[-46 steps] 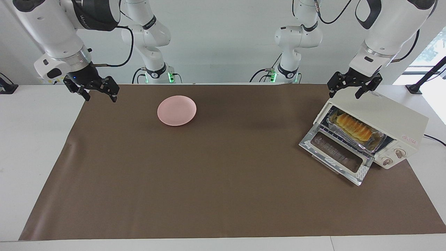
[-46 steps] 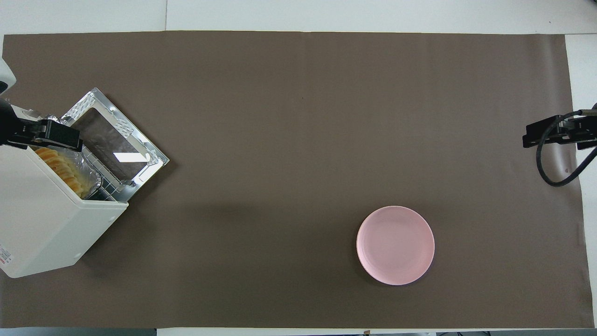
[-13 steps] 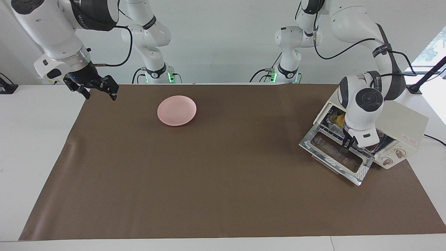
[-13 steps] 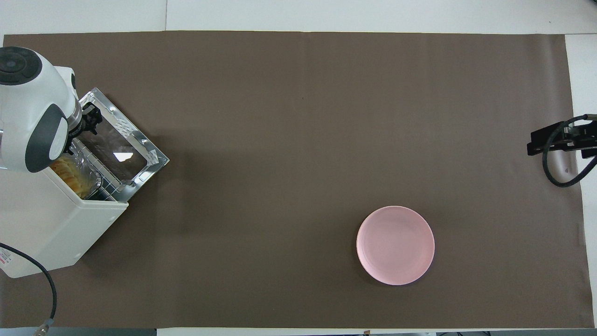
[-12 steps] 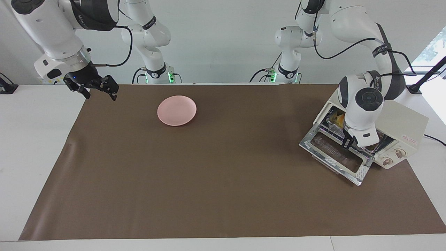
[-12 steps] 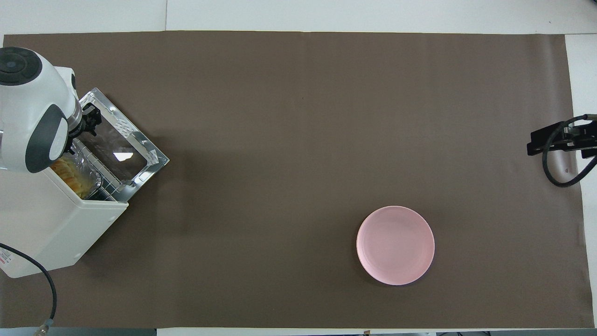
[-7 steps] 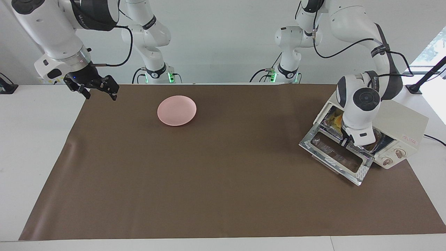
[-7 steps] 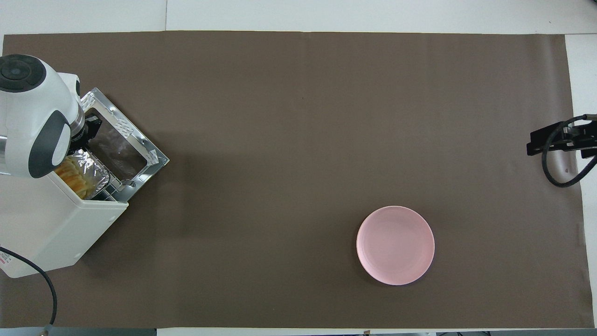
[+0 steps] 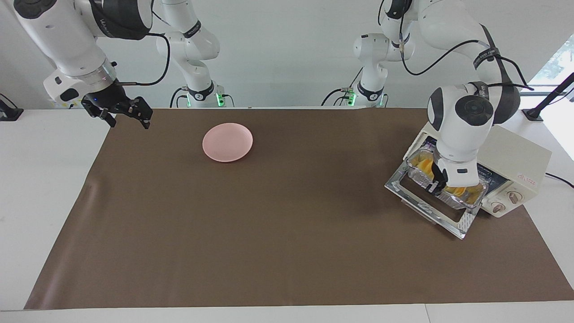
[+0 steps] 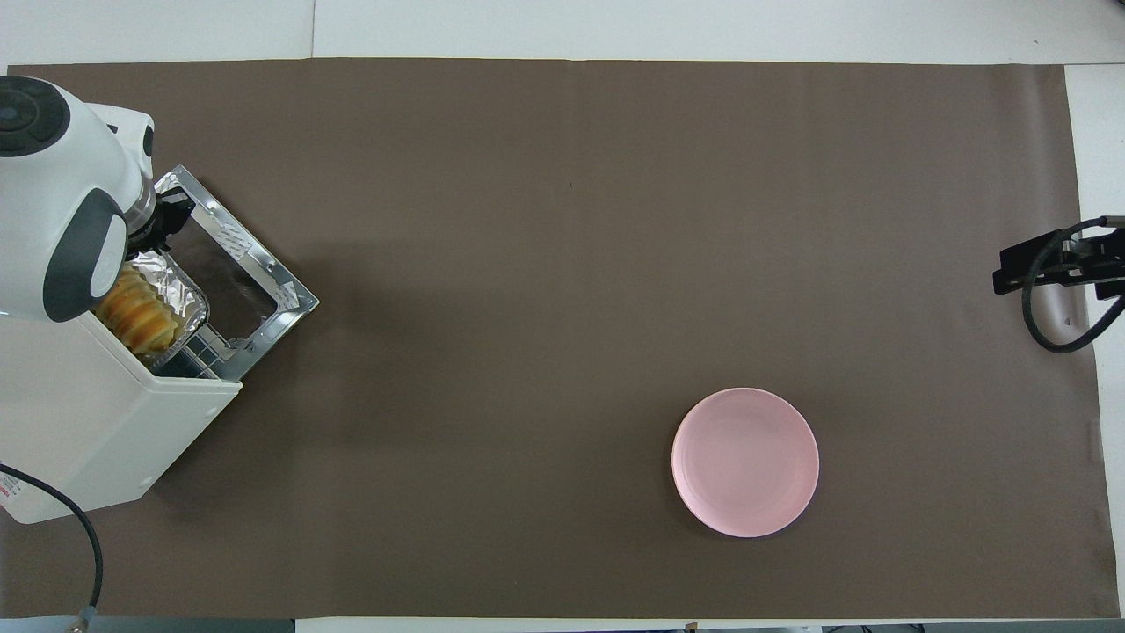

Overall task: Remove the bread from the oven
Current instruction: 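Pull the foil tray out and set it on the table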

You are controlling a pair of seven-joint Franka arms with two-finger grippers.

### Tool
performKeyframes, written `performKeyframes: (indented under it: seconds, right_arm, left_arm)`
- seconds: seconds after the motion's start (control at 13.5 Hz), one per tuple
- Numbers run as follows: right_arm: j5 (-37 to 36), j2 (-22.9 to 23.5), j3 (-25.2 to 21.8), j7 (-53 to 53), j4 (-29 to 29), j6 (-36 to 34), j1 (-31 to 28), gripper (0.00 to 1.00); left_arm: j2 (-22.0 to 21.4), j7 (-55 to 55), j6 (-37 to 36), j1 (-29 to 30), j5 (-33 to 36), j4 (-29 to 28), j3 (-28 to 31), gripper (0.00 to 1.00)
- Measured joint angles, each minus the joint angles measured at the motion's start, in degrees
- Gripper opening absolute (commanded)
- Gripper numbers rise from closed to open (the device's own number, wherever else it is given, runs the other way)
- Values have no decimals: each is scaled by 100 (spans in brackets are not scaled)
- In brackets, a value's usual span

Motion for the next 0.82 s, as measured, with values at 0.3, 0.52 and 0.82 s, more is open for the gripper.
performKeyframes:
  seconds: [0.3,0.52,0.82]
  right_arm:
    - [0,0,-3,0,0,-3,-201,100]
    - [0,0,-6,-4,0,-5,-366,100]
    - [0,0,-2,-4,0,-8,-367,100]
  left_arm:
    - [210,135,38,-1180,-823,253,-67,0]
    - [301,698,156,-2103,-1176,240,-95,0]
    - [904,1500,900,-2565,-1430,221,-89,0]
